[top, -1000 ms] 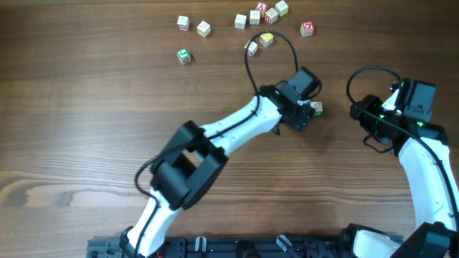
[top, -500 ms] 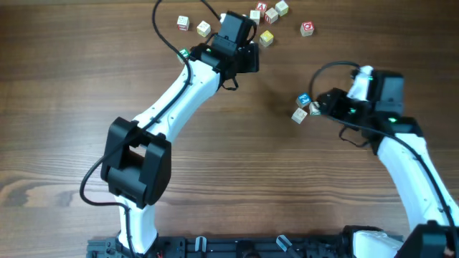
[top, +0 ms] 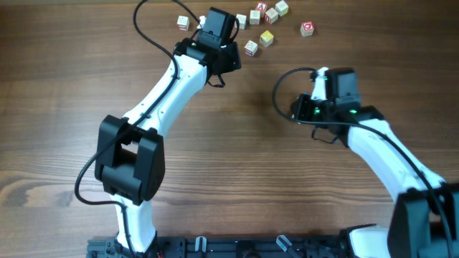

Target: Form a circle

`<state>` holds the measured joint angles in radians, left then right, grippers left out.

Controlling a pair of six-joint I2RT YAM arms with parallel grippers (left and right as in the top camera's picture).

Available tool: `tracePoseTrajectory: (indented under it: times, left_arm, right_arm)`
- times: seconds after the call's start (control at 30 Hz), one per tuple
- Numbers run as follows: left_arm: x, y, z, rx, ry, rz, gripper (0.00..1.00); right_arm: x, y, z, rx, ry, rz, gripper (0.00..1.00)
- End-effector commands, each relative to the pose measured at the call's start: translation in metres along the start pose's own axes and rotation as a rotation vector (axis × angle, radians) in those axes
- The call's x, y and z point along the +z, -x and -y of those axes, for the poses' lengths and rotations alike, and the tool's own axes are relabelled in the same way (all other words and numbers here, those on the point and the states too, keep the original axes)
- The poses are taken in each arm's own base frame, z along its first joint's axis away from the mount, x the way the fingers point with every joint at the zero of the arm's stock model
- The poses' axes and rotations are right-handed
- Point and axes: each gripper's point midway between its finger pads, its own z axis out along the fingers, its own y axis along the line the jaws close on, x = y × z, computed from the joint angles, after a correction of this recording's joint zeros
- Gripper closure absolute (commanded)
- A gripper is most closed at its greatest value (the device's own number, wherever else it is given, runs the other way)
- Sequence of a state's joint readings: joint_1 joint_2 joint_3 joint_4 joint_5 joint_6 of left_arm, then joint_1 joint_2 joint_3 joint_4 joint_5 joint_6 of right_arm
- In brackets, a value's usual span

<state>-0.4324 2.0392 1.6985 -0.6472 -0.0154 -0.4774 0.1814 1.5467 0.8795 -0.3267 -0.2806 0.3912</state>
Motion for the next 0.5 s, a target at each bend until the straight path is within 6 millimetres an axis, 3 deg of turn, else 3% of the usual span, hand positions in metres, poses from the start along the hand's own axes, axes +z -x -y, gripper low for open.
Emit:
tracePoseTrajectory:
  times: [0.0,0.27,0.47]
  left_arm:
    - [0.004,-0.003,-0.001,-0.022,0.012,-0.007,0.85]
    - [0.004,-0.003,-0.001,-0.022,0.012,-0.007,0.81]
    - [0.008,-0.01,-0.005,-0.022,0.022,-0.023,0.8]
  right_arm:
    - [0.022,0.003,0.002,-0.022,-0.035,0.002,0.83]
    - [0.035,0.001,0.002,-0.079,-0.082,0.011,0.87]
    - [0.036,-0.001,0.015,-0.023,-0.152,0.017,0.92]
